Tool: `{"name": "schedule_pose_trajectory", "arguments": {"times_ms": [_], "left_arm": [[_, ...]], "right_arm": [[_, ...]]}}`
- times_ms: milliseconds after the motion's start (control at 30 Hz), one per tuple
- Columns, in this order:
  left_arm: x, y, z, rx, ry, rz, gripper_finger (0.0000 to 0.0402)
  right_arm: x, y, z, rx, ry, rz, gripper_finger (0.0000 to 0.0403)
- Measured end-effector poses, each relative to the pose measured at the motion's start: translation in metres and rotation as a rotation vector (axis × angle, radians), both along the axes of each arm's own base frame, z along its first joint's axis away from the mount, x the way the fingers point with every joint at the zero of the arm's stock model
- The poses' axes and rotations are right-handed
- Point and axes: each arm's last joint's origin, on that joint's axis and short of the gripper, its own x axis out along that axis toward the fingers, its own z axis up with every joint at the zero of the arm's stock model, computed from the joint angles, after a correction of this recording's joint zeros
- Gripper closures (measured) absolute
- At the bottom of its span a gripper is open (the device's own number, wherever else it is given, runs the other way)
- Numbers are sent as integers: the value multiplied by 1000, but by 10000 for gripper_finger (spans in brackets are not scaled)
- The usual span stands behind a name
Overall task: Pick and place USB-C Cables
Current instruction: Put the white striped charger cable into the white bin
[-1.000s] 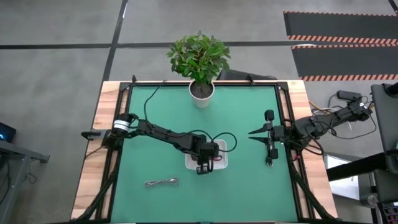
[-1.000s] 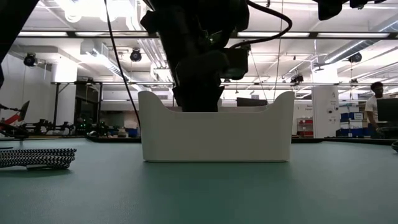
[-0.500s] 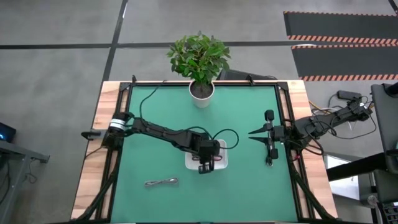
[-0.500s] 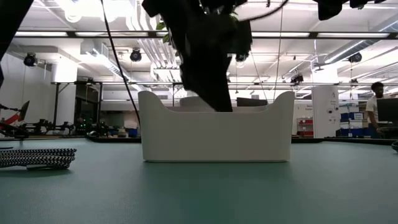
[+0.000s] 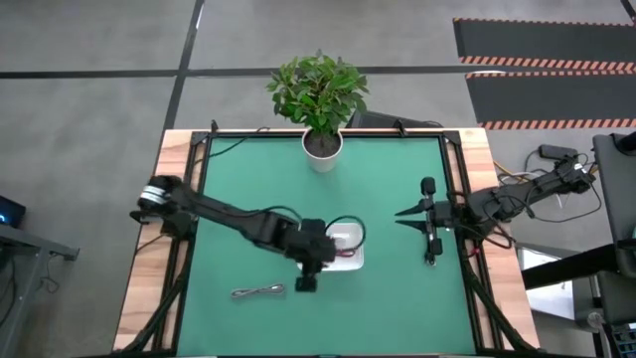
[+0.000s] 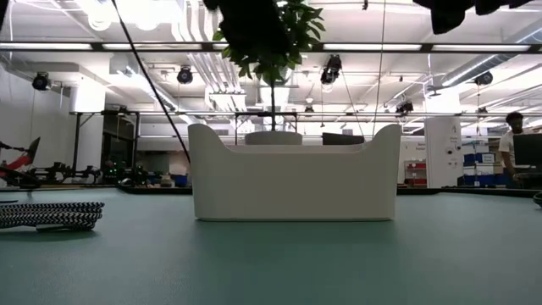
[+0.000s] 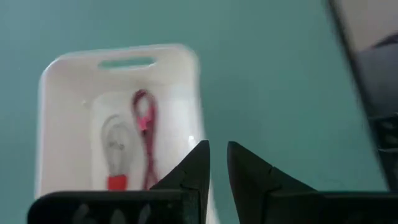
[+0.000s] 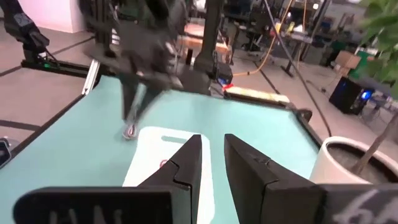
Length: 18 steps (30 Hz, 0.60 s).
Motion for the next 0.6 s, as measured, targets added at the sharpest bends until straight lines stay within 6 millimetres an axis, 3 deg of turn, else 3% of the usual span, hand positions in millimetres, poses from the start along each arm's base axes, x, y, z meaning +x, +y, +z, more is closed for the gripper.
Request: {"name": "schedule_pose_trajectory", "arguments": {"times_ms": [300, 600], "left_arm": [[-50, -28, 0, 39, -15, -28, 360], [-92, -22, -18, -102, 74, 169, 360]], "right_arm": [[11, 4, -18, 100, 89, -26, 344], [30, 12, -32, 165, 136, -47, 344]]}}
